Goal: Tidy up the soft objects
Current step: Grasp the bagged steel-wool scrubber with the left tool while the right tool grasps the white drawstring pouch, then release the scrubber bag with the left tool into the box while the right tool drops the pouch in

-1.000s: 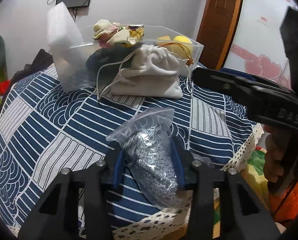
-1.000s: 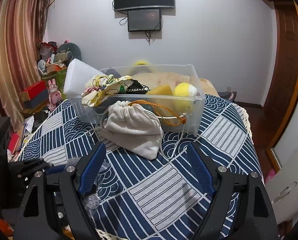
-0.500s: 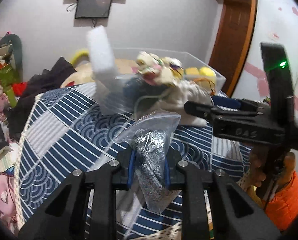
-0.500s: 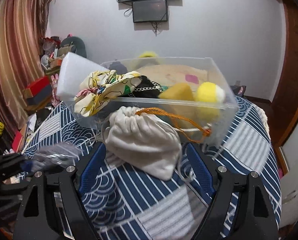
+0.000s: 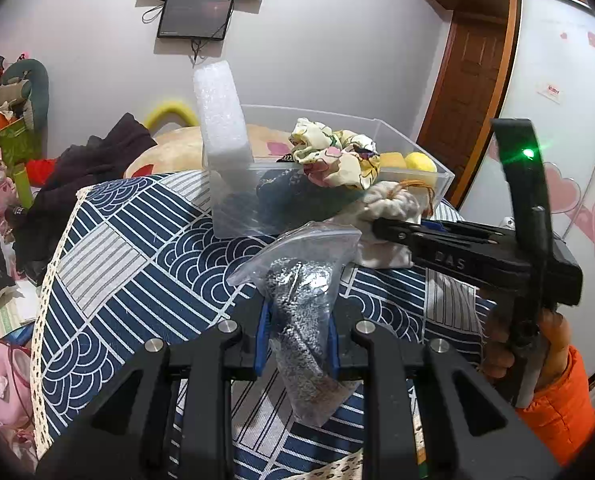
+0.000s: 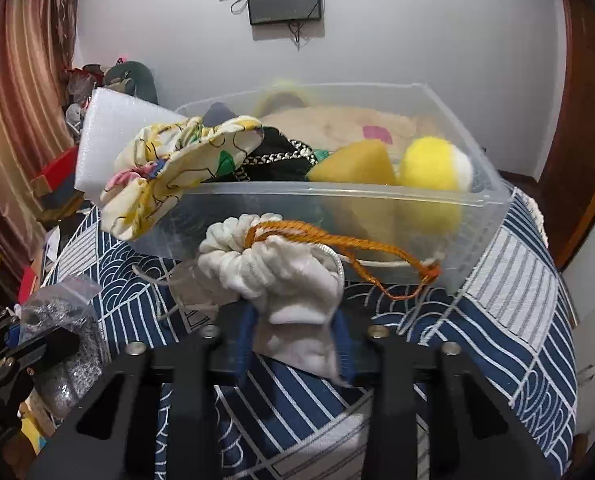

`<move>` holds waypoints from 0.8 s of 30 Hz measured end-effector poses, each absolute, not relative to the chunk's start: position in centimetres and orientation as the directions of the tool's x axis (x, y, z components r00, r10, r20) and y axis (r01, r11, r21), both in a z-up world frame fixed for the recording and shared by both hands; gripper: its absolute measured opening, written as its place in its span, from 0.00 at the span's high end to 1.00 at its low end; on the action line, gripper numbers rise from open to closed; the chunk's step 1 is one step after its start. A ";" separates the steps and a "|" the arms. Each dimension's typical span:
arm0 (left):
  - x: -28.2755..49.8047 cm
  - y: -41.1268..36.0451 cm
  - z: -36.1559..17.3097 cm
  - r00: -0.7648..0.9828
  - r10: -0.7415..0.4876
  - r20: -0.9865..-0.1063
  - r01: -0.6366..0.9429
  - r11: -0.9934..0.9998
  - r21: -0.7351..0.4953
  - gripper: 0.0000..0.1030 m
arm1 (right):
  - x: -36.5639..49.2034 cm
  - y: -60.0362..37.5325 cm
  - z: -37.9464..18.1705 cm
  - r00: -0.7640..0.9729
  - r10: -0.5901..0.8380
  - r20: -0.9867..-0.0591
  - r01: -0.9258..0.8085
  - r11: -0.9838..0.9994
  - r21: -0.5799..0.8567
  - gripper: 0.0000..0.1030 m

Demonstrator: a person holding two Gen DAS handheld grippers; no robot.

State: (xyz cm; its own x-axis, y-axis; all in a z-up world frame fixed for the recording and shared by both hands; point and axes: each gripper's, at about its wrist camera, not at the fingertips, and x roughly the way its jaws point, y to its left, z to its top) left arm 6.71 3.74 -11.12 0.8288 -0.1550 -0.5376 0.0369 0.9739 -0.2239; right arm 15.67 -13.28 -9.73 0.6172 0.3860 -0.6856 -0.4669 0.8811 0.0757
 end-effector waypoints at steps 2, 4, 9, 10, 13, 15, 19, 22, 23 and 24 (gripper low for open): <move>6.8 3.8 -10.8 0.832 -0.155 -0.533 0.040 0.974 -0.221 0.78 | 15.2 -13.8 -9.3 0.632 0.384 -0.673 -0.470 0.880 0.061 0.82; 7.0 3.9 -10.2 0.842 -0.151 -0.518 0.042 0.976 -0.216 0.78 | 14.2 -14.5 -8.9 0.637 0.397 -0.661 -0.480 0.875 0.063 0.84; 7.3 3.7 -7.8 0.876 -0.143 -0.461 0.055 0.979 -0.198 0.78 | 12.4 -16.2 -7.2 0.674 0.408 -0.616 -0.488 0.872 0.044 0.84; 7.4 3.6 -7.1 0.884 -0.144 -0.446 0.060 0.979 -0.197 0.78 | 12.0 -16.7 -6.4 0.680 0.419 -0.601 -0.492 0.869 0.050 0.84; 7.8 3.6 -5.6 0.900 -0.147 -0.411 0.070 0.978 -0.196 0.78 | 11.2 -17.7 -4.5 0.710 0.436 -0.554 -0.492 0.869 0.054 0.84; 8.2 3.6 -4.6 0.910 -0.147 -0.388 0.076 0.978 -0.194 0.78 | 11.4 -17.9 -3.6 0.729 0.441 -0.524 -0.491 0.870 0.050 0.84; 9.4 3.3 -2.5 0.929 -0.134 -0.345 0.075 0.981 -0.180 0.78 | 12.4 -16.5 -1.5 0.773 0.423 -0.473 -0.472 0.881 0.017 0.84; 10.4 3.2 -1.4 0.938 -0.126 -0.322 0.074 0.983 -0.167 0.78 | 13.3 -16.1 -0.4 0.798 0.407 -0.445 -0.457 0.890 -0.005 0.84; 10.9 3.1 -1.1 0.941 -0.117 -0.318 0.070 0.985 -0.157 0.78 | 13.8 -15.9 -0.2 0.807 0.398 -0.436 -0.448 0.894 -0.013 0.84; 11.3 3.0 -0.9 0.943 -0.107 -0.315 0.064 0.987 -0.145 0.78 | 14.1 -15.8 0.0 0.813 0.392 -0.431 -0.442 0.897 -0.018 0.84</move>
State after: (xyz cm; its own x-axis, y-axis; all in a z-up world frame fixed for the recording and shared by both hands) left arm 11.26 3.02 -0.92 0.9432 -0.1071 -0.3146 0.0637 0.9874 -0.1451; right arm 14.06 -15.75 0.01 0.8130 0.3917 -0.4308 -0.4417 0.8970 -0.0178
